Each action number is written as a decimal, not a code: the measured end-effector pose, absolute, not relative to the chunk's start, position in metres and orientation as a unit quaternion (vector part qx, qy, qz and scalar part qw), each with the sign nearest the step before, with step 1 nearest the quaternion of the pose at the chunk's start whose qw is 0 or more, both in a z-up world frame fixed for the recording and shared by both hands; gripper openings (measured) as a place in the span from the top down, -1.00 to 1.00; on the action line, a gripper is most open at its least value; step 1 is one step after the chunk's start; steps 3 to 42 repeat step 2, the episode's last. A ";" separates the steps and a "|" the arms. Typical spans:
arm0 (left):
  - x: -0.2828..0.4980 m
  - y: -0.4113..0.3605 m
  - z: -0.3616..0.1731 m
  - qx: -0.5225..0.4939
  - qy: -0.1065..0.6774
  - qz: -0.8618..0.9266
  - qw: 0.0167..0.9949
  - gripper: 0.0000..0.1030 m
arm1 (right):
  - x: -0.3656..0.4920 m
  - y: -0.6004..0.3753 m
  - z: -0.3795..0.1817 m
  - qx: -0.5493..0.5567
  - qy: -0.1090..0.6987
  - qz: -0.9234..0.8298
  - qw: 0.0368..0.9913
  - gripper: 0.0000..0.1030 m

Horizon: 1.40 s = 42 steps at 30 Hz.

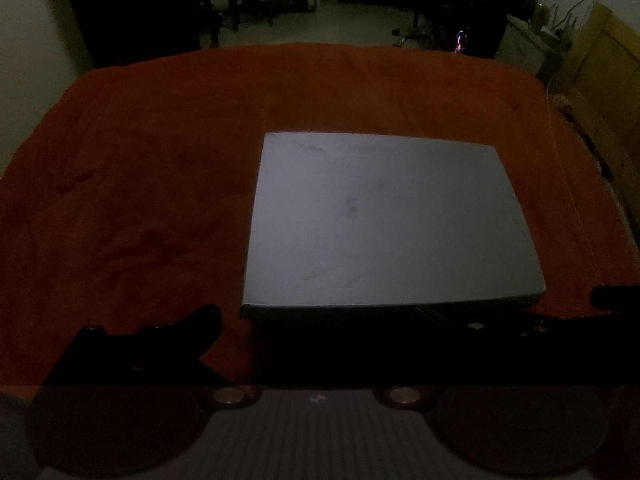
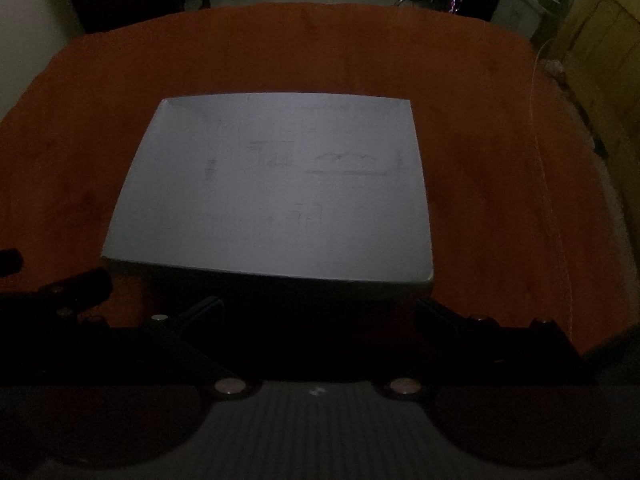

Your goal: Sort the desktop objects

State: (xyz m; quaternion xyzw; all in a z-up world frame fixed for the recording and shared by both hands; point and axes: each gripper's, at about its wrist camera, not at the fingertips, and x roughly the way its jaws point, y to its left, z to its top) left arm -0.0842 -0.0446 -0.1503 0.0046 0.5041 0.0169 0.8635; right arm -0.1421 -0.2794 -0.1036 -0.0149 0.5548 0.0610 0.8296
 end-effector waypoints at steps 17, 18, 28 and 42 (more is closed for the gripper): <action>-0.084 -0.045 -0.150 0.005 0.503 0.017 0.864 -0.99 | -0.141 -0.280 -0.103 -0.013 0.555 0.061 0.829 -1.00; -0.084 -0.045 -0.150 0.005 0.503 0.017 0.864 -0.99 | -0.141 -0.280 -0.103 -0.013 0.555 0.061 0.829 -1.00; -0.084 -0.045 -0.150 0.005 0.503 0.017 0.864 -0.99 | -0.141 -0.280 -0.103 -0.013 0.555 0.061 0.829 -1.00; -0.084 -0.045 -0.150 0.005 0.503 0.017 0.864 -0.99 | -0.141 -0.280 -0.103 -0.013 0.555 0.061 0.829 -1.00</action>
